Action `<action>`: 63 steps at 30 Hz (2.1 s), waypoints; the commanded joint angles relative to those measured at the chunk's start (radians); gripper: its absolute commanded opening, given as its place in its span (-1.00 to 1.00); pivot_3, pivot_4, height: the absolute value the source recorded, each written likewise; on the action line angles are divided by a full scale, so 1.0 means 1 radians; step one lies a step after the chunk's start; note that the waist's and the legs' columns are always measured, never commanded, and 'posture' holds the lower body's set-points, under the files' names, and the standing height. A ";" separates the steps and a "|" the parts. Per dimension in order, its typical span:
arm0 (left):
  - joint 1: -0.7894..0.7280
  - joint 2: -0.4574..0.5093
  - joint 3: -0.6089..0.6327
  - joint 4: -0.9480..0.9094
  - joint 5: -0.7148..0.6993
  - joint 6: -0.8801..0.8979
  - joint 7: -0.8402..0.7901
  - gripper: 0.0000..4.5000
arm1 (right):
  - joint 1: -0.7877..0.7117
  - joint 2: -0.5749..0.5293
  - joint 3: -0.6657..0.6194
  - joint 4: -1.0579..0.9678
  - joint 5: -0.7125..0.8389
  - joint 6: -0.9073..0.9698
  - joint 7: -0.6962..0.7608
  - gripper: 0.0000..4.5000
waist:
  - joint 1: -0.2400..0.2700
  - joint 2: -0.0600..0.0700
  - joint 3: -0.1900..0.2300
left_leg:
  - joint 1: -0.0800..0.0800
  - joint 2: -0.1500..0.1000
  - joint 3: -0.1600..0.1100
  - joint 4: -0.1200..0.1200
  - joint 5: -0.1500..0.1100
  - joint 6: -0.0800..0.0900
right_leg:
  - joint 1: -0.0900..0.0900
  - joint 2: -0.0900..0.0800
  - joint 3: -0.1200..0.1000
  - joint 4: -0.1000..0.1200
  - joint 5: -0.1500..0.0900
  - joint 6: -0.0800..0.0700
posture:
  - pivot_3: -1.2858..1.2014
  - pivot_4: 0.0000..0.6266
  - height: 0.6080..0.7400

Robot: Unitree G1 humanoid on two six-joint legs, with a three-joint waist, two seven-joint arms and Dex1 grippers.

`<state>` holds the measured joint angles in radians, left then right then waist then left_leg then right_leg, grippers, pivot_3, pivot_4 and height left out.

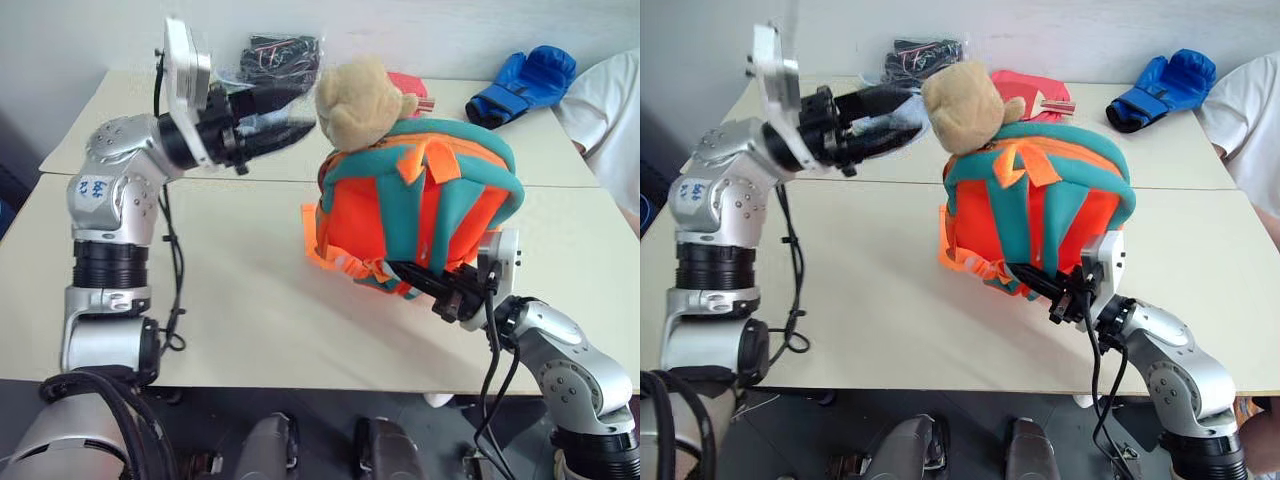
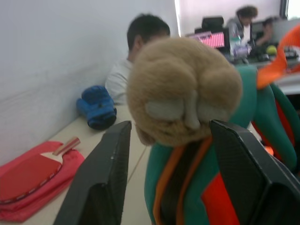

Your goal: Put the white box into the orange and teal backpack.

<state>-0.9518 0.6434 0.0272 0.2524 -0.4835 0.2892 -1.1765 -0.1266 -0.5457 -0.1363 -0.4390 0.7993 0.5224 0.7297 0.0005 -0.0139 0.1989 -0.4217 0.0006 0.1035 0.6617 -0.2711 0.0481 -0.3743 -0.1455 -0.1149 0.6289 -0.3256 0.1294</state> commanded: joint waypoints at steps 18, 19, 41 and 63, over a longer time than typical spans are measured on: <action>-0.167 -0.109 0.018 0.293 0.113 -0.291 -0.030 0.99 | -0.014 -0.042 -0.012 -0.002 0.018 0.029 0.074 -1.00 | 0.026 0.000 0.000 | -0.001 -0.001 0.000 0.002 0.000 0.002 | 0.001 -0.001 -0.001 0.000 0.000 0.000 | 0.03 -0.52 1.00; -0.186 -0.123 0.012 0.327 0.122 -0.312 -0.044 0.99 | -0.018 -0.041 -0.010 -0.001 0.017 0.030 0.076 -1.00 | 0.025 0.000 0.000 | -0.001 -0.001 0.000 0.002 0.000 0.002 | 0.001 -0.001 -0.001 0.000 0.000 0.000 | 0.03 -0.52 1.00; -0.291 -0.072 -0.016 0.668 0.297 -0.201 0.009 -0.70 | 0.029 0.052 -0.026 -0.075 -0.014 -0.028 -0.054 -1.00 | 0.013 0.000 0.000 | -0.001 -0.001 0.001 0.001 0.000 0.002 | -0.001 -0.001 -0.001 0.001 0.000 0.000 | 0.03 -0.52 1.00; 0.170 -0.123 -0.025 0.159 0.312 -0.042 0.172 -0.70 | 0.027 0.108 0.012 -0.006 -0.057 -0.112 -0.022 -1.00 | 0.000 0.000 0.000 | 0.000 -0.001 0.000 0.002 0.000 0.002 | 0.000 -0.002 0.002 0.003 0.000 0.000 | 0.03 -0.52 1.00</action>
<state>-0.7902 0.5067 -0.0349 0.4403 -0.1555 0.2769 -1.0251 -0.0824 -0.4408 -0.1151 -0.4280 0.7317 0.4353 0.6909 0.0005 -0.0139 0.1984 -0.4215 0.0002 0.1038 0.6635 -0.2711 0.0499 -0.3747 -0.1472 -0.1130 0.6320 -0.3254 0.1298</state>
